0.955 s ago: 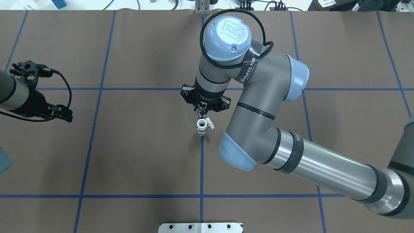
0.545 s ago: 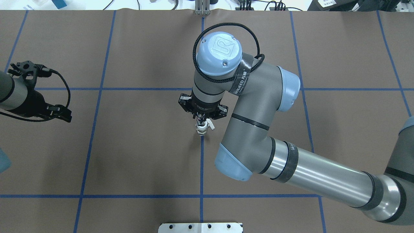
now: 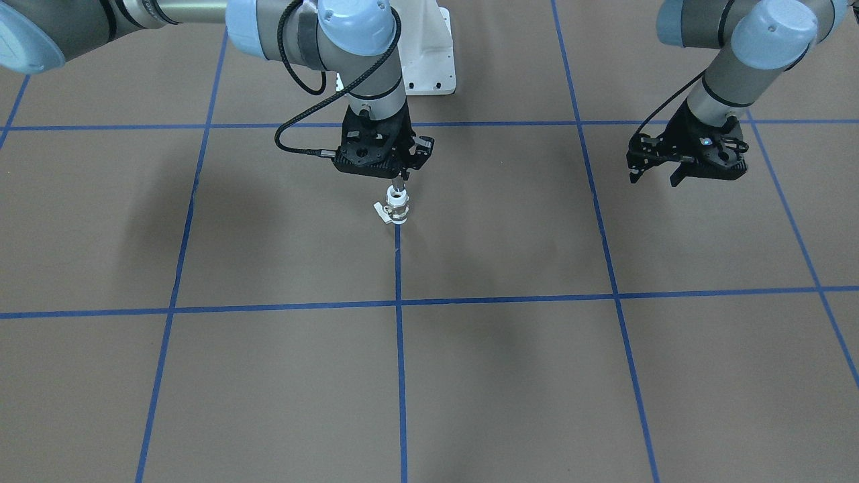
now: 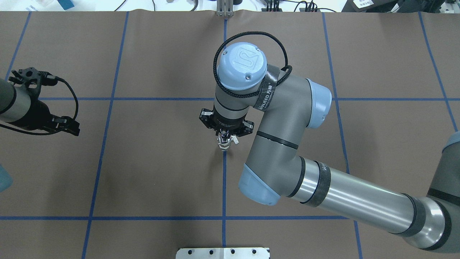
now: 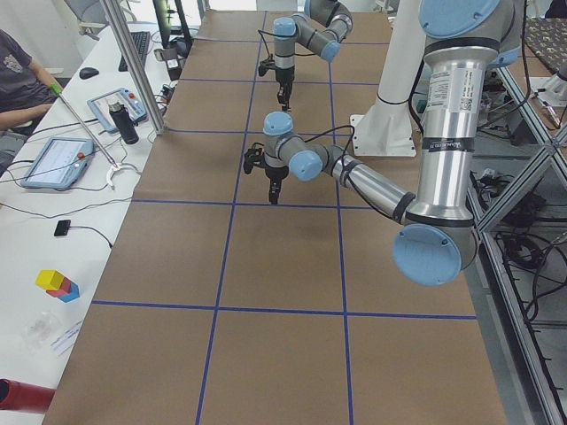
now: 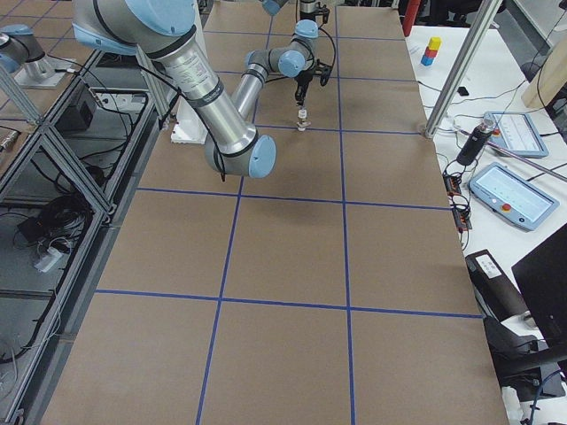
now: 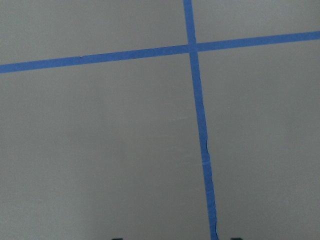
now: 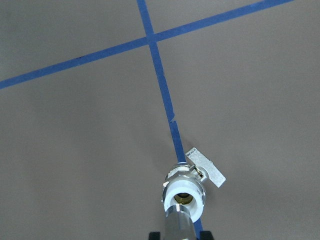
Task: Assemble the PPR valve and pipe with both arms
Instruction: 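Press the metal pipe down into the valve's top opening with the right gripper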
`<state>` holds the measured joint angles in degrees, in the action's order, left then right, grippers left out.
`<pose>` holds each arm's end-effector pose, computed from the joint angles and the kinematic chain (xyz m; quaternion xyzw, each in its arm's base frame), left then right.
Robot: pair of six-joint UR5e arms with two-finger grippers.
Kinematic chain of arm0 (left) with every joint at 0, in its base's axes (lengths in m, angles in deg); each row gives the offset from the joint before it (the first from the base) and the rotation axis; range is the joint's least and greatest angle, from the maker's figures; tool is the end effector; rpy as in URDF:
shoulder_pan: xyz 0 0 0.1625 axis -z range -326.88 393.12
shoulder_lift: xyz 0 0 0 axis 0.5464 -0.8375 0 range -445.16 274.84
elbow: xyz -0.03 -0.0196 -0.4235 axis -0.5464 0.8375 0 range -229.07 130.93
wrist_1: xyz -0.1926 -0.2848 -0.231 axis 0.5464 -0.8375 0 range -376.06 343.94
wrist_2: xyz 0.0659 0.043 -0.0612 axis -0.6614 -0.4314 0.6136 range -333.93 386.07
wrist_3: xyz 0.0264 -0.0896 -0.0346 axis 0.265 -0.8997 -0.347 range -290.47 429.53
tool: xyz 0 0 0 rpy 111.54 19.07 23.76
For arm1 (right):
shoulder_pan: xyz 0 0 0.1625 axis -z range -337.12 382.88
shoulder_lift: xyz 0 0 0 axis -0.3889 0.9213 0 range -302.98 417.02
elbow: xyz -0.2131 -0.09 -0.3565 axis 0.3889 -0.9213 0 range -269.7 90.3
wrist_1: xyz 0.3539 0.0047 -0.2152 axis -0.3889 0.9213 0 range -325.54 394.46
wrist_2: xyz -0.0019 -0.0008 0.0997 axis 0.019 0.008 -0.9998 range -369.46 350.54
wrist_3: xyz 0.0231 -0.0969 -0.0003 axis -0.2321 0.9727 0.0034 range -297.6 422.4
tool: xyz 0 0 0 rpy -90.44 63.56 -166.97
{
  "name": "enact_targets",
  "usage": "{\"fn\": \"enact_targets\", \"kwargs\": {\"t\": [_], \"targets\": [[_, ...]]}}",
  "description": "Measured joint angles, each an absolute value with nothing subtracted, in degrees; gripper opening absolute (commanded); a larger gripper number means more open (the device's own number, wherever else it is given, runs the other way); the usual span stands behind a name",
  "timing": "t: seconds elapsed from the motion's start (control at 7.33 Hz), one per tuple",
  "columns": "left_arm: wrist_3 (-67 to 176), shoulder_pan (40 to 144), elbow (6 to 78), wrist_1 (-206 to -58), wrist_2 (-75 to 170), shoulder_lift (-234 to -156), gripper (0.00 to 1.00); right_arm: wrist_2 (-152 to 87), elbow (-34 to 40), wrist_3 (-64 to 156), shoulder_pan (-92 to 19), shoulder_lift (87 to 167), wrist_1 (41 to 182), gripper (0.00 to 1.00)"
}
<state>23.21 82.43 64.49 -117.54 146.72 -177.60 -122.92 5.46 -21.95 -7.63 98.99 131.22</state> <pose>0.2646 -0.4343 0.4225 0.0525 0.3949 0.0399 0.9164 -0.5433 -0.4290 0.1234 -0.0578 -0.4249 0.1154 0.8960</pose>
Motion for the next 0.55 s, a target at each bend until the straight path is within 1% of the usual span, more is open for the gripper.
{"fn": "enact_targets", "kwargs": {"t": [0.55], "targets": [[23.21,82.43,64.49,-117.52,146.74,-177.62,0.78,-122.8,4.92,-21.89,-7.46,98.96,131.17,0.0]]}}
